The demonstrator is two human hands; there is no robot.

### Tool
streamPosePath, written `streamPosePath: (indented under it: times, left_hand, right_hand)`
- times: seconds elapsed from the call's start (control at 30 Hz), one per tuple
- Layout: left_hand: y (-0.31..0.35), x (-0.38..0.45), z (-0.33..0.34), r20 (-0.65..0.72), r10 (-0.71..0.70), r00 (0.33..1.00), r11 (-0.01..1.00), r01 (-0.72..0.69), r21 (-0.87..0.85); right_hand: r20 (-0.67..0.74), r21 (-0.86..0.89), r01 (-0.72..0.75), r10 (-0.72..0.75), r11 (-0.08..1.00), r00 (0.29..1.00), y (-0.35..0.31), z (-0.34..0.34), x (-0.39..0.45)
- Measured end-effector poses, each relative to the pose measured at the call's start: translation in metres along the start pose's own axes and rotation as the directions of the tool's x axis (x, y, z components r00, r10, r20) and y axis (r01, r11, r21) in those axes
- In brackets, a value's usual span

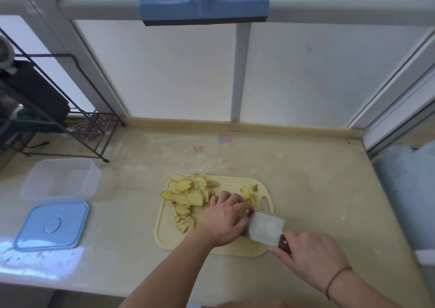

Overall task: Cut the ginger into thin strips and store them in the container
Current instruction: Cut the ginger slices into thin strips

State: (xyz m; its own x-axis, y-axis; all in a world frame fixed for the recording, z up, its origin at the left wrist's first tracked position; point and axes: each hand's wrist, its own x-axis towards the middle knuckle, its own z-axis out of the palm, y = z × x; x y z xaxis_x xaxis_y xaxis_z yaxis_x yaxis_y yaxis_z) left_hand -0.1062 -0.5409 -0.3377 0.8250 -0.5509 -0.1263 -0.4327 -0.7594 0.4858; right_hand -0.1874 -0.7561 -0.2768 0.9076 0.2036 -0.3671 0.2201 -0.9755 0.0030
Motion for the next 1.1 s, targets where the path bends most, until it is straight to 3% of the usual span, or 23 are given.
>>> streamPosePath:
  times: [0.1,0.17,0.23,0.33,0.37,0.43,0.53,0.67,1.0,1.1]
  left_hand:
    - [0.008,0.001,-0.004,0.07,0.01,0.998,0.998,-0.014,0.069]
    - [0.006,0.002,-0.008,0.019,-0.032,0.999,0.999,0.031,0.03]
    - [-0.009,0.001,-0.016,-0.126,-0.09,0.988,0.995,0.085,-0.043]
    - [-0.051,-0.007,-0.036,-0.432,-0.206,0.878,0.979,0.188,-0.084]
    - [-0.064,-0.011,-0.043,-0.426,-0.254,0.868,0.966,0.253,-0.061]
    - [-0.08,-0.02,-0.053,-0.268,-0.307,0.913,0.938,0.338,0.075]
    - [-0.088,-0.03,-0.05,-0.14,-0.267,0.953,0.93,0.293,0.223]
    - [-0.091,-0.032,-0.037,-0.205,-0.207,0.957,0.901,0.268,0.341]
    - [-0.09,-0.04,-0.025,-0.351,-0.182,0.919,0.962,0.24,0.129]
    - [-0.076,-0.044,-0.024,-0.301,-0.25,0.92,0.968,0.226,-0.113]
  right_hand:
    - [0.014,-0.025,0.005,-0.004,1.0,1.0,-0.004,0.002,0.0]
    - [0.022,-0.024,-0.012,0.013,1.0,1.0,-0.005,0.003,-0.001]
    - [0.005,0.022,-0.039,0.039,0.999,0.999,-0.004,0.006,-0.004]
    - [-0.005,0.236,-0.127,0.132,0.963,0.991,-0.005,0.01,-0.009]
    - [0.015,0.329,-0.168,0.172,0.929,0.985,-0.007,0.011,-0.01]
    - [0.043,0.494,-0.231,0.242,0.838,0.969,-0.013,0.014,-0.01]
    - [0.053,0.639,-0.279,0.322,0.717,0.945,-0.025,0.019,-0.01]
    - [0.038,0.699,-0.288,0.369,0.655,0.929,-0.036,0.021,-0.01]
    - [0.056,0.747,-0.296,0.387,0.595,0.92,-0.045,0.022,-0.016]
    - [0.061,0.768,-0.288,0.383,0.572,0.922,-0.041,0.023,-0.019]
